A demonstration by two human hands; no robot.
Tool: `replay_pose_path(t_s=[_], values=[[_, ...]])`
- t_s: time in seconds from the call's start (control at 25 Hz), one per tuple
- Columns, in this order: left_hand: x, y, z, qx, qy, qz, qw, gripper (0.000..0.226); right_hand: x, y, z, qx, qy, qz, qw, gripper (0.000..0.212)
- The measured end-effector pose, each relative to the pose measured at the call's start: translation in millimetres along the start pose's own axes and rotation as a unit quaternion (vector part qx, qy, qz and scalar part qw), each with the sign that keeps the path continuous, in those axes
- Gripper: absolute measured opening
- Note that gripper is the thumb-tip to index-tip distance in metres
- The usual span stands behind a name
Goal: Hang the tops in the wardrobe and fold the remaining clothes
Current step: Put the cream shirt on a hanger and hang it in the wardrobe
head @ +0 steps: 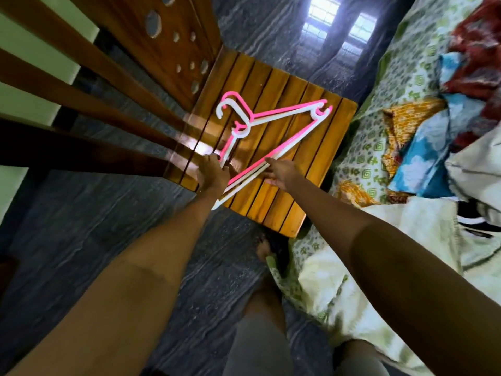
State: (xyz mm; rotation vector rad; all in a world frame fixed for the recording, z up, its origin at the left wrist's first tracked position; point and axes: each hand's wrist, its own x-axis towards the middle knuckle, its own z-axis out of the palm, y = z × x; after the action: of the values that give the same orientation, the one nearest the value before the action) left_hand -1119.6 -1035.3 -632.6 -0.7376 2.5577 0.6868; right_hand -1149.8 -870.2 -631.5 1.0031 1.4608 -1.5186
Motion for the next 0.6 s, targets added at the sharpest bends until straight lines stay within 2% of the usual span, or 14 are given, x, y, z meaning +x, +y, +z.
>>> replay_pose_path(t_s=[0.04,0.12,0.24,0.32,0.44,0.52,0.6], values=[[3,-2,3,0.024,0.006,0.004,1.000,0.032,2,2,2,0.009,0.011,0.006,1.000,0.008],[4,-4,5,0.049,0.019,0.005,0.999,0.029,7,7,3,0.017,0.031,0.005,0.999,0.016],[-5,-3,2,0.015,0.036,0.021,0.999,0.027,3,7,0,0.060,0.014,-0.013,0.998,0.016],[-17,1,-3,-0.029,0.058,0.052,0.997,0.026,-5,4,-3,0.089,0.008,-0.027,0.996,0.018],[-39,9,-10,-0.027,0.087,0.102,0.991,0.029,-25,2,-12,0.112,0.001,-0.055,0.992,0.026],[-54,15,-13,-0.029,0.092,0.121,0.988,0.034,-45,4,-25,0.128,-0.004,-0.068,0.989,0.027],[-77,25,-13,-0.053,0.089,0.179,0.978,0.038,-68,12,-51,0.148,0.000,-0.077,0.986,0.026]])
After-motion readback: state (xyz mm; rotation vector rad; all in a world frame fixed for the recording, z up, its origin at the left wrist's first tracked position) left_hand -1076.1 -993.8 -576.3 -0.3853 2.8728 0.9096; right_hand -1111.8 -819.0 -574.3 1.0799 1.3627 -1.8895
